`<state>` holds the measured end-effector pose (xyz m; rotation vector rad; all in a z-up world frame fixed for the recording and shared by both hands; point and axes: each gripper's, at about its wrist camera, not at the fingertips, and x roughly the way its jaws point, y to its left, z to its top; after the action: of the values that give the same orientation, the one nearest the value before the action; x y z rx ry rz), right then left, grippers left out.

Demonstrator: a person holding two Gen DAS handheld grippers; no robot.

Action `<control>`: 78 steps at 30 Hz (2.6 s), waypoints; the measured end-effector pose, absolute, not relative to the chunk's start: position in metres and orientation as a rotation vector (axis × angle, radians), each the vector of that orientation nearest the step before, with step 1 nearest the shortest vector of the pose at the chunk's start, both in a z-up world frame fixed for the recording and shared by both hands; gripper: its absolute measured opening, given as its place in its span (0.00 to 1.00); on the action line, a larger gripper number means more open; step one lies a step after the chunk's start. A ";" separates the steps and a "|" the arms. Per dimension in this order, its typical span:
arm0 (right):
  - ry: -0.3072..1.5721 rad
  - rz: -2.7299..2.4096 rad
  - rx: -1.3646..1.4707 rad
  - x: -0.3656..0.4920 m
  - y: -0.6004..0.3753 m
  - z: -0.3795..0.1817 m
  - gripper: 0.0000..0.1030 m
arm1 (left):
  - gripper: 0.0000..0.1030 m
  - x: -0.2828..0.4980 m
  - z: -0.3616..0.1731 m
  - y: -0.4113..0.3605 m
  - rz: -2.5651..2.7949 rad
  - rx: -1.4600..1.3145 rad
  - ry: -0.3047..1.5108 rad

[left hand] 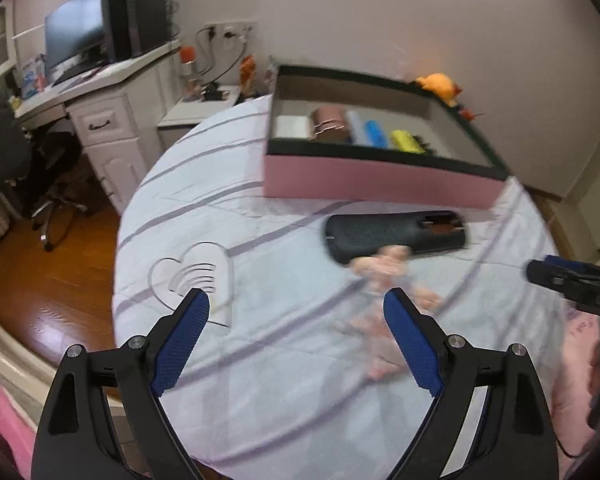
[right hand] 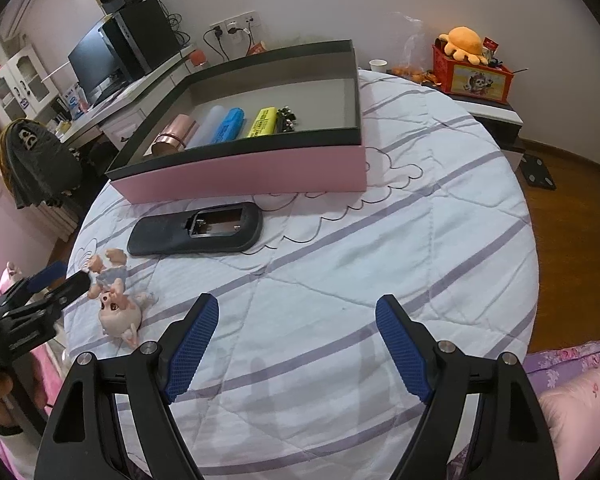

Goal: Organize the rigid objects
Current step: 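Grasp the pink doll figurine by its body with the left gripper, then carry the doll into the pink box beside the copper can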

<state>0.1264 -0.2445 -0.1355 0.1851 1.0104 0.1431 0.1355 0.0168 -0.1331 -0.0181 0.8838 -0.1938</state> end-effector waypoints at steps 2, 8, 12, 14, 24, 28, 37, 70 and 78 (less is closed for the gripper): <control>1.010 0.141 0.188 0.126 -0.247 -0.136 0.80 | 0.88 0.127 -0.128 0.009 -0.213 -0.021 0.862; 1.001 0.138 0.201 0.125 -0.253 -0.137 0.80 | 0.89 0.124 -0.143 -0.033 -0.254 -0.006 0.915; 1.003 0.140 0.202 0.124 -0.257 -0.139 0.80 | 0.88 0.130 -0.157 -0.047 -0.165 -0.025 0.935; 1.005 0.142 0.209 0.122 -0.262 -0.142 0.80 | 0.88 0.135 -0.166 -0.051 -0.138 -0.046 0.975; 1.018 0.187 0.226 0.126 -0.270 -0.153 0.80 | 0.56 0.141 -0.176 -0.059 -0.079 -0.002 0.985; 1.019 0.205 0.227 0.128 -0.270 -0.155 0.80 | 0.51 0.139 -0.173 -0.057 -0.106 0.001 0.971; 1.019 0.217 0.227 0.127 -0.270 -0.156 0.80 | 0.45 0.133 -0.168 -0.057 -0.169 0.001 0.962; 0.810 0.228 0.161 0.190 -0.242 -0.064 0.80 | 0.46 0.223 -0.045 -0.050 -0.221 0.053 0.732; 0.822 0.214 0.165 0.246 -0.244 -0.070 0.80 | 0.46 0.314 -0.055 -0.044 -0.223 0.029 0.796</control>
<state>0.2458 -0.2445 -0.0696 0.1647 0.8216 0.2140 0.3138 -0.0440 -0.0547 0.0286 0.7956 -0.2235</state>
